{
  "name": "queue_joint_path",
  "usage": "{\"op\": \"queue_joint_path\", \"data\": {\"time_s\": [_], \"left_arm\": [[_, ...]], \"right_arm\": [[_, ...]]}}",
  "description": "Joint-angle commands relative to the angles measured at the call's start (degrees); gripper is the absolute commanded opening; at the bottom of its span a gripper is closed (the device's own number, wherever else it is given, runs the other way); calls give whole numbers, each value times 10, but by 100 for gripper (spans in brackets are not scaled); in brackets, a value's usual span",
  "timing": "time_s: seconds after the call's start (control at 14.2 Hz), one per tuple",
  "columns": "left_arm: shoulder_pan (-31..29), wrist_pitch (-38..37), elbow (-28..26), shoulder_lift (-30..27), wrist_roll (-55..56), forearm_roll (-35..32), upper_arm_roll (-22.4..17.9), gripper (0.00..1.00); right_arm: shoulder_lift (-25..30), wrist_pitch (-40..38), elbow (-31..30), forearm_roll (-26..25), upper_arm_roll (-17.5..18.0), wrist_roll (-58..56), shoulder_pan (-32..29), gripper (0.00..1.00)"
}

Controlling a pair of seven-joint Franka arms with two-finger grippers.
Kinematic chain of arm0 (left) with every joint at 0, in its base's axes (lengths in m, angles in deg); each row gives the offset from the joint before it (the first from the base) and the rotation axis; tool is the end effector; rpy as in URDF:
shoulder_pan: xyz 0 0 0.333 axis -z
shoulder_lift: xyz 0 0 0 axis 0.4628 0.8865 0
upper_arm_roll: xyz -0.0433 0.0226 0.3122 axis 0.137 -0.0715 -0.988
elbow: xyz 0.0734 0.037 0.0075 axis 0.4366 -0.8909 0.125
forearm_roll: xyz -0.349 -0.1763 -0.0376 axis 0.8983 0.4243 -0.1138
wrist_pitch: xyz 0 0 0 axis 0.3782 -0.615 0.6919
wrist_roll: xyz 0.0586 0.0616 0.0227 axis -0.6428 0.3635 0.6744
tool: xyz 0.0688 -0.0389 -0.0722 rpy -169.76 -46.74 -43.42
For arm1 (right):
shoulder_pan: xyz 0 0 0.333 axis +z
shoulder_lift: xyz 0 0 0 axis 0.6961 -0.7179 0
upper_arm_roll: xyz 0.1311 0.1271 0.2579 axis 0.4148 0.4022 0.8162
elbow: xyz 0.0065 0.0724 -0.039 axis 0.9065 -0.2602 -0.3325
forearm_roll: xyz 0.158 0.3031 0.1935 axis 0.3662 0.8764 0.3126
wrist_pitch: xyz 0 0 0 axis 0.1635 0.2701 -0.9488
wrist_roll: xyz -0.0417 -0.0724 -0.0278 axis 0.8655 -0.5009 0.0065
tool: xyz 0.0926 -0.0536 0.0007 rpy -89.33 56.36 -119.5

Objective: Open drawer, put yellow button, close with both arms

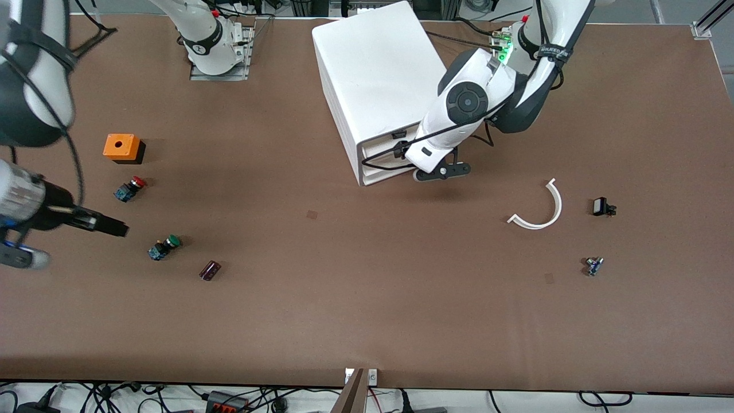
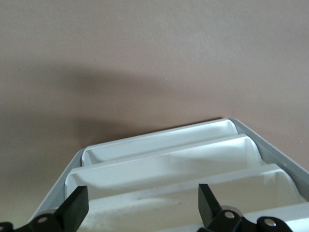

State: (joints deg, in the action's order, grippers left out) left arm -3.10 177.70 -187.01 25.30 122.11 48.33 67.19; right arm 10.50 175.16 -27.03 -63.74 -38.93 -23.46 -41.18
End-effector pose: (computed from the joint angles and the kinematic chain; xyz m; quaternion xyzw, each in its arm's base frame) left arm 0.4751 -0.3720 0.3466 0.9860 0.1006 -0.1241 0.0485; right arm 0.6819 0.0053 0.5446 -0.9912 0.1317 0.0041 0.0126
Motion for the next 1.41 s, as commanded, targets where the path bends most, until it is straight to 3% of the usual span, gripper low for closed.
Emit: {"op": "queue_joint_path", "data": {"time_s": [0.0,0.28,0.7,0.84,1.06,1.34], "left_arm": [[-4,-5,-25,-23,10,7,12,100],[1,-10,-26,-23,10,7,15,100],[-18,-12,-3,-23,0,-2,14,100],[-64,-13,28,-22,-7,-6,13,100],[-114,-48,68,-23,-79,-78,13,100],[-211,-133,138,-24,-234,-97,12,100]], "right_arm": [[75,13,-79,-9,15,-49,-32,100],[120,24,-122,-10,15,-148,-68,100],[130,15,-132,-43,15,-160,-64,100],[143,15,-158,-43,15,-160,-64,100],[193,37,-231,-43,15,-160,-59,100],[241,52,-293,-45,15,-160,-59,100]]}}
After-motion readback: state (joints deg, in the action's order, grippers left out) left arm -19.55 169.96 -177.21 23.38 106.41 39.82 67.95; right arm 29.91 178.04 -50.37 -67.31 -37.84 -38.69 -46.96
